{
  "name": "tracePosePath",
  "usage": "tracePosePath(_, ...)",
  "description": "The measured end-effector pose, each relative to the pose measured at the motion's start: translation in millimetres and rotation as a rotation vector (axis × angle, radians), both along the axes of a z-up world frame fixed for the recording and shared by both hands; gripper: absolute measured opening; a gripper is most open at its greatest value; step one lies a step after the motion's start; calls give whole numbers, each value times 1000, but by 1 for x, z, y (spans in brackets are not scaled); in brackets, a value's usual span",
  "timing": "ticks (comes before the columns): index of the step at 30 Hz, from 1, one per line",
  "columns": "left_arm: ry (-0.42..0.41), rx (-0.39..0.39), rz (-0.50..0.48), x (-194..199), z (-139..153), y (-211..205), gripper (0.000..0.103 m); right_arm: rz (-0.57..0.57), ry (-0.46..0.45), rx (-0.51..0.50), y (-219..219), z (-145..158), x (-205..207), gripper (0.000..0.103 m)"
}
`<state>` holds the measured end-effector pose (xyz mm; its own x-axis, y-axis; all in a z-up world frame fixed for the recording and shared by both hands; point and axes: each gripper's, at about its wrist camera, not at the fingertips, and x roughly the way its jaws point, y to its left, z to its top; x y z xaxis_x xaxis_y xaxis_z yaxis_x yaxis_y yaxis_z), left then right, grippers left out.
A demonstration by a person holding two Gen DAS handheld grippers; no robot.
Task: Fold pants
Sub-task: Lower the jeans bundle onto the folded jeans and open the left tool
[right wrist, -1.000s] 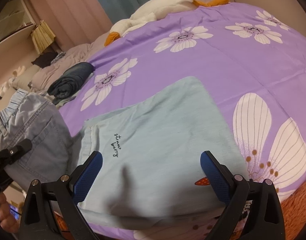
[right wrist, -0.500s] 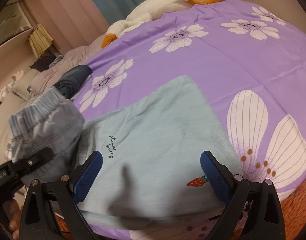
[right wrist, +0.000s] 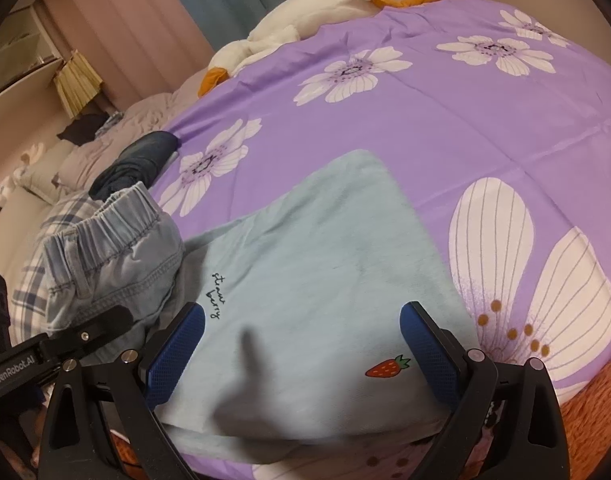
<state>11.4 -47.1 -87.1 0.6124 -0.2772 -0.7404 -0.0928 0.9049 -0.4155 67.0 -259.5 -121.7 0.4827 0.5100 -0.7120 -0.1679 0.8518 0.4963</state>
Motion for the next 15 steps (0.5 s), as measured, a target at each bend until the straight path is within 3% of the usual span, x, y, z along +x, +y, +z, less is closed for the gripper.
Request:
tracePosePath(8,5,-16,-7,-2,-1,1,30,-1,1,6,-1,0,1,98)
tracePosePath(15,10,-15,-21,-6,5,0,38,-13,8,42,-8,-1,2,98)
